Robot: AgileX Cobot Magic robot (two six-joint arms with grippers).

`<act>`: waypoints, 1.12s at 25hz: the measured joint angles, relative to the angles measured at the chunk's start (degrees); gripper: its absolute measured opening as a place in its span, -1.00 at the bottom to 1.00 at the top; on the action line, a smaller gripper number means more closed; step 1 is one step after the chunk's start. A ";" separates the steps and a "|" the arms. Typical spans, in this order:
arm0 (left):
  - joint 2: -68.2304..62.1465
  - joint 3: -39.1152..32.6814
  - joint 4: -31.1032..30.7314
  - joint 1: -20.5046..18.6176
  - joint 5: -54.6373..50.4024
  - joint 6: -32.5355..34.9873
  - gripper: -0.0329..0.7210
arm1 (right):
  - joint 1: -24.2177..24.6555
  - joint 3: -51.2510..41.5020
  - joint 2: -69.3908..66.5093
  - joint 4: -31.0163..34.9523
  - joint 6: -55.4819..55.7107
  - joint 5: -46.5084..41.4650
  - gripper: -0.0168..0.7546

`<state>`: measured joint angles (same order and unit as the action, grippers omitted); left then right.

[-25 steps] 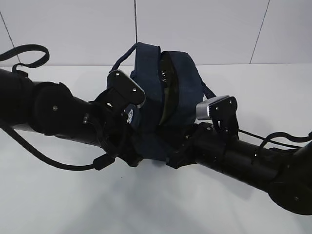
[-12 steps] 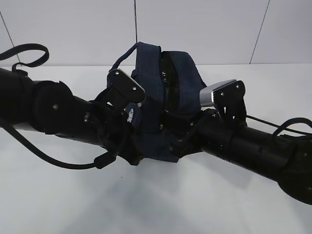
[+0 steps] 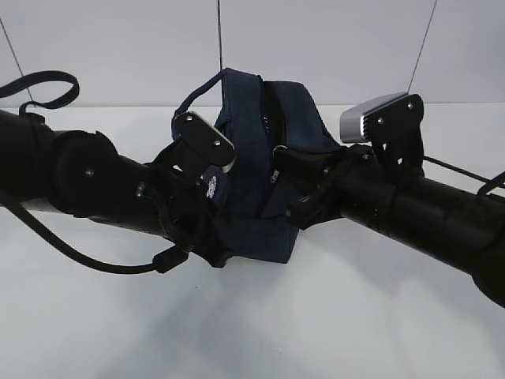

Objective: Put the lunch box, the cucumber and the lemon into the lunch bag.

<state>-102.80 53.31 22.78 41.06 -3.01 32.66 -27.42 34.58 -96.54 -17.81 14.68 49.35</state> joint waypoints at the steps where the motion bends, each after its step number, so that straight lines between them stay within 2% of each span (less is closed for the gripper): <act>1: 0.00 0.00 0.14 0.00 0.00 0.00 -0.94 | 0.00 0.00 0.39 0.19 -0.60 -0.67 -0.94; 23: 0.00 0.00 0.85 0.00 0.00 0.00 -0.94 | 0.00 14.73 0.70 3.02 -6.35 -16.38 -0.94; 28: 0.00 0.04 0.85 0.00 0.00 0.00 -0.94 | 0.00 15.43 0.70 7.11 -6.70 -17.68 -0.94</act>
<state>-102.80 53.35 23.63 41.06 -3.01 32.66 -27.42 50.00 -95.83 -10.70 7.97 31.67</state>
